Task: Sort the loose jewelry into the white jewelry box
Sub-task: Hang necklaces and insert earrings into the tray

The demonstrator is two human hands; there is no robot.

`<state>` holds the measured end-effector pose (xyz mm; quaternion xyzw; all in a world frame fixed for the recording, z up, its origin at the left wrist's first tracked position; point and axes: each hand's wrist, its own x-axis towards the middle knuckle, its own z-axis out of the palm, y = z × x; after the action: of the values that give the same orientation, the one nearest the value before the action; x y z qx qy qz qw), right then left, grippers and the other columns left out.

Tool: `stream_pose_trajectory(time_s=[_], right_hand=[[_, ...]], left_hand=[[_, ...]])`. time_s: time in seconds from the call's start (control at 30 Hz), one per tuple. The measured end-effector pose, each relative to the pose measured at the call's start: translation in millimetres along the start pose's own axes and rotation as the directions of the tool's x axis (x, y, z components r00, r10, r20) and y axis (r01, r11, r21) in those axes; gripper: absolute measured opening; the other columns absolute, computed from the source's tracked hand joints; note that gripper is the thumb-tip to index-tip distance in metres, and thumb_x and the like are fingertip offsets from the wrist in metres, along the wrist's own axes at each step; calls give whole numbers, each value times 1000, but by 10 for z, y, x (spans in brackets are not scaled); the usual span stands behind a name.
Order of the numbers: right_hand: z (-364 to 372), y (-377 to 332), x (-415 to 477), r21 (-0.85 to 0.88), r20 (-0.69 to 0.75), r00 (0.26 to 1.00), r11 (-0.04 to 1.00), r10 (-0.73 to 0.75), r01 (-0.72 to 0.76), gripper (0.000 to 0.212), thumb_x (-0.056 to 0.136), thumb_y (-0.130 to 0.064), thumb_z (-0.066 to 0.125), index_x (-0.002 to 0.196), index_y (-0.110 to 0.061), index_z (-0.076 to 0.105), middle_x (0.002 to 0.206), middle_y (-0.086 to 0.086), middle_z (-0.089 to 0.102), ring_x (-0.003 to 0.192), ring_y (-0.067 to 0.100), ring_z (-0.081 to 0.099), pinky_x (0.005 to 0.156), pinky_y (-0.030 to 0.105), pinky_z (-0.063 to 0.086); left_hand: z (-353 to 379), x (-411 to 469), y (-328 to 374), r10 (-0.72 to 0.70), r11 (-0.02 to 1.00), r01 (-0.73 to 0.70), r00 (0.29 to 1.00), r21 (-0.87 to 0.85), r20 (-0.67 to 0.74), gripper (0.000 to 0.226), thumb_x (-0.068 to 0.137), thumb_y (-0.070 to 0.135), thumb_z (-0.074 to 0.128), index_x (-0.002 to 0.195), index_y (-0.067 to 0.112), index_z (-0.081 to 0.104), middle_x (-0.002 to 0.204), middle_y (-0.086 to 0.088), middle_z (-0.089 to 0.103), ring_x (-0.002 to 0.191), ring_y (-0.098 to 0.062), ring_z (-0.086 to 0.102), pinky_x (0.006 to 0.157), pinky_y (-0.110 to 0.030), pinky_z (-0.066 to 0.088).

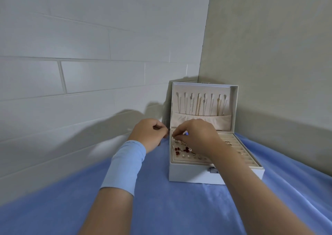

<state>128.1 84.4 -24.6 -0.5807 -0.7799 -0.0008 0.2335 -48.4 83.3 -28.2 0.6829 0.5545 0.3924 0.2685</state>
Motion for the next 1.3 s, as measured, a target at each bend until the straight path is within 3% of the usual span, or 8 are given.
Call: stream_pose_trajectory(time_s=[0.17, 0.4, 0.6, 0.7, 0.83, 1.03, 1.17, 1.3], right_hand=[[76, 76, 40, -128, -3, 1000, 992, -20, 19, 15, 92, -37, 69, 103, -43, 76, 106, -15, 70, 87, 0, 49, 64, 14, 29], [135, 80, 53, -140, -41, 999, 990, -25, 19, 13, 88, -42, 71, 100, -46, 75, 100, -12, 65, 95, 7, 54, 74, 24, 33], [65, 26, -7, -109, -39, 999, 994, -18, 14, 12, 89, -36, 71, 99, -41, 77, 76, -20, 40, 82, 3, 42, 75, 24, 33], [62, 17, -7, -127, -41, 999, 992, -30, 25, 9, 87, -40, 72, 94, -41, 77, 76, -19, 47, 83, 3, 43, 73, 25, 34], [89, 60, 36, -129, 23, 998, 990, -53, 55, 8, 87, -44, 70, 89, -40, 76, 97, -18, 64, 97, 6, 47, 76, 29, 41], [-56, 94, 12, 171, -33, 998, 984, 57, -50, 9, 92, -30, 69, 94, -35, 76, 85, -24, 65, 72, -2, 55, 65, 20, 40], [-345, 72, -131, 434, -59, 998, 901, 29, -1, 18, 87, -16, 75, 99, -28, 74, 84, -14, 73, 62, 7, 63, 61, 21, 53], [-531, 128, -277, 495, -88, 994, 869, 68, -15, 15, 80, -14, 84, 93, -20, 79, 78, -9, 75, 58, 5, 61, 60, 21, 56]], left_hand=[[41, 14, -17, 19, 1000, -19, 1000, -11, 19, 17, 88, 20, 57, 79, 23, 72, 81, 6, 74, 71, -16, 70, 65, -23, 50], [70, 16, -1, 26, 1000, -25, 999, -14, 28, 18, 89, 20, 57, 79, 25, 72, 81, 10, 72, 71, -13, 69, 61, -21, 44], [52, 18, -9, 37, 999, -37, 999, -18, 7, 17, 89, 20, 58, 79, 24, 71, 81, 9, 73, 71, -14, 69, 63, -21, 45], [59, 24, -8, 40, 999, -40, 999, -14, 3, 18, 89, 20, 58, 77, 25, 71, 79, 9, 73, 70, -12, 68, 61, -20, 43], [72, 29, -3, 43, 999, -43, 999, -6, 9, 19, 88, 20, 57, 75, 25, 71, 79, 8, 72, 70, -15, 69, 61, -22, 45], [90, 26, 66, 83, 996, -82, 996, -24, 26, 20, 92, 23, 57, 80, 20, 72, 81, 6, 74, 61, -12, 64, 59, -19, 43], [146, 1, 205, 128, 987, -123, 991, -107, 40, 18, 95, 26, 59, 82, 20, 71, 76, 7, 74, 54, -9, 60, 56, -15, 46], [274, -69, 374, 152, 967, -139, 987, -215, 44, 17, 94, 22, 62, 79, 19, 71, 69, 7, 72, 52, -9, 58, 55, -14, 48]])
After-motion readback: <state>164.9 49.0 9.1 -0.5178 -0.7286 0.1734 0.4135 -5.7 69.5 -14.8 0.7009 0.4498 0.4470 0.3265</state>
